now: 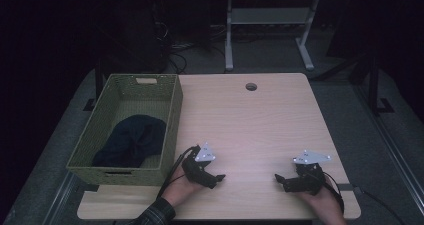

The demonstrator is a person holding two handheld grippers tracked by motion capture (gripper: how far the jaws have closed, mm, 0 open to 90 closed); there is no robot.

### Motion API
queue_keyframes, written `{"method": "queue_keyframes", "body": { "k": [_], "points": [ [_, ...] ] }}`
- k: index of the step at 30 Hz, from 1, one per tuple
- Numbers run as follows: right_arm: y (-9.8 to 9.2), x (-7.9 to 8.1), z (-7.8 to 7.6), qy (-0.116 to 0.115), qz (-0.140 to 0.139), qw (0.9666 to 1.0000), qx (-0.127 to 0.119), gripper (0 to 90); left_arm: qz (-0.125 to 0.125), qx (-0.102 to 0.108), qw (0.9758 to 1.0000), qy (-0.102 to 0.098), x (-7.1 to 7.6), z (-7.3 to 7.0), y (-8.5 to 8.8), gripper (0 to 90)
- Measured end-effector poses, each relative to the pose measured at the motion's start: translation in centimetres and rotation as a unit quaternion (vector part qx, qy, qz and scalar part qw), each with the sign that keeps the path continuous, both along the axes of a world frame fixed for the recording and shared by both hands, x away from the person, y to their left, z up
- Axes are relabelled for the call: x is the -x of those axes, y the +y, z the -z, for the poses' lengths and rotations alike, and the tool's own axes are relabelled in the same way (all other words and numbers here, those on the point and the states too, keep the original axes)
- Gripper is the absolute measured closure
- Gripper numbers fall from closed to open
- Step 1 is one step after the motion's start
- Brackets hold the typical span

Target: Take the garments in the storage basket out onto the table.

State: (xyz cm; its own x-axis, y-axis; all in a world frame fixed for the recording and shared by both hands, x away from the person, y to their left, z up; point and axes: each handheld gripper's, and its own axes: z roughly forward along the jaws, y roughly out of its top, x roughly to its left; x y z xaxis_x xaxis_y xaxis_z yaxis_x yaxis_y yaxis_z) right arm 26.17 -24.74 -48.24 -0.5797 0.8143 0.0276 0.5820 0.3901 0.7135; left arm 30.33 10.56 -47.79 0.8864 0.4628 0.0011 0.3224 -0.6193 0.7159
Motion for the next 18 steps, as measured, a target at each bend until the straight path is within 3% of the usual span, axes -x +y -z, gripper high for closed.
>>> {"method": "queue_keyframes", "body": {
  "k": [12, 18],
  "points": [
    [0.02, 0.04, -0.01, 0.003, 0.001, 1.0000, -0.001, 7.5, -0.009, 0.003, 1.0000, 0.003, 0.02, -0.02, -0.11, 12.8],
    [0.02, 0.04, -0.02, 0.003, 0.000, 1.0000, -0.001, 7.4, -0.009, -0.005, 0.9999, 0.010, -0.12, -0.22, -0.01, 12.9]
  ]
}}
